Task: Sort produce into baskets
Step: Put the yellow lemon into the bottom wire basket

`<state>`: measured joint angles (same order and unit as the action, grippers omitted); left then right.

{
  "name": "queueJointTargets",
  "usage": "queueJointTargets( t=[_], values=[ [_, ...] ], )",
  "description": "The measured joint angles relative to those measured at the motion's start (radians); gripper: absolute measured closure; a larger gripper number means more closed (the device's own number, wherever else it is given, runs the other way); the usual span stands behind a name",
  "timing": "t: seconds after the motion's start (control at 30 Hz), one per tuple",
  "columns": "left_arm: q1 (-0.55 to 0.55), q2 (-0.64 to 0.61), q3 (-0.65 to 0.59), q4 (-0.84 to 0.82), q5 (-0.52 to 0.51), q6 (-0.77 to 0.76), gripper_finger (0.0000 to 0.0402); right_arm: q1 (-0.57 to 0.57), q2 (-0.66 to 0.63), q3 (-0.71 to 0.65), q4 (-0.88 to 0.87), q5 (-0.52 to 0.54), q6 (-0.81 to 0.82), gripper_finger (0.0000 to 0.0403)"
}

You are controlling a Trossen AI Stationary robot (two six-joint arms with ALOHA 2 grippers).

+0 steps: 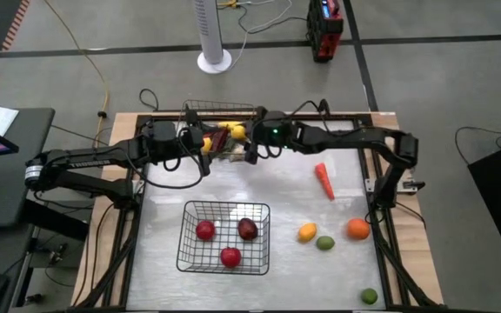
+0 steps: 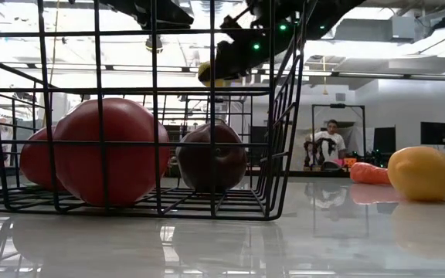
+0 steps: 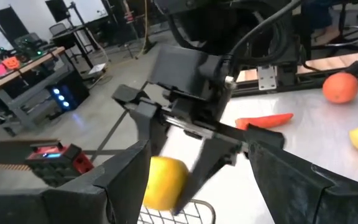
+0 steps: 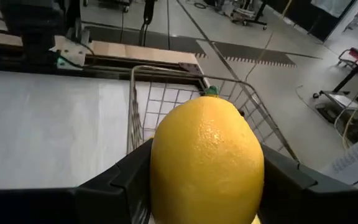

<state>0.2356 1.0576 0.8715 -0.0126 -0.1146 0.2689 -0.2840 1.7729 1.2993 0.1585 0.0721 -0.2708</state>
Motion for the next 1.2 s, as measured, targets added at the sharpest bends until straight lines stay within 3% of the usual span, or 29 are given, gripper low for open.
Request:
queueJointTargets(
  t=[0.1, 0.33, 0.47, 0.53, 0.67, 0.8, 1.2],
  values=[
    [0.0, 0.0, 0.0, -0.008, -0.005, 0.004, 0.0141, 0.004, 0.018, 0.049, -0.106, -0.055, 0.02, 0.0159],
    [0.0, -0.013, 0.0, -0.035, -0.028, 0.015, 0.0141, 0.09, -0.025, 0.087, -0.397, -0.315, 0.102, 0.0159],
    [0.0, -0.017, 0.0, -0.021, -0.02, 0.013, 0.0141, 0.17, -0.059, 0.088, -0.472, -0.51, 0.105, 0.0159],
    [0.0, -0.017, 0.0, -0.016, -0.02, 0.006, 0.0141, 0.216, -0.06, 0.088, -0.481, -0.552, 0.106, 0.0159],
    [0.0, -0.013, 0.0, -0.016, -0.02, -0.006, 0.0141, 0.31, -0.051, 0.088, -0.503, -0.497, 0.095, 0.0158],
    [0.0, -0.011, 0.0, -0.023, -0.02, -0.016, 0.0141, 0.382, -0.048, 0.086, -0.531, -0.369, 0.087, 0.0158],
    [0.0, -0.009, 0.0, -0.082, -0.027, -0.057, 0.0141, 0.409, -0.035, 0.086, -0.58, -0.355, 0.144, 0.0158]
  ],
)
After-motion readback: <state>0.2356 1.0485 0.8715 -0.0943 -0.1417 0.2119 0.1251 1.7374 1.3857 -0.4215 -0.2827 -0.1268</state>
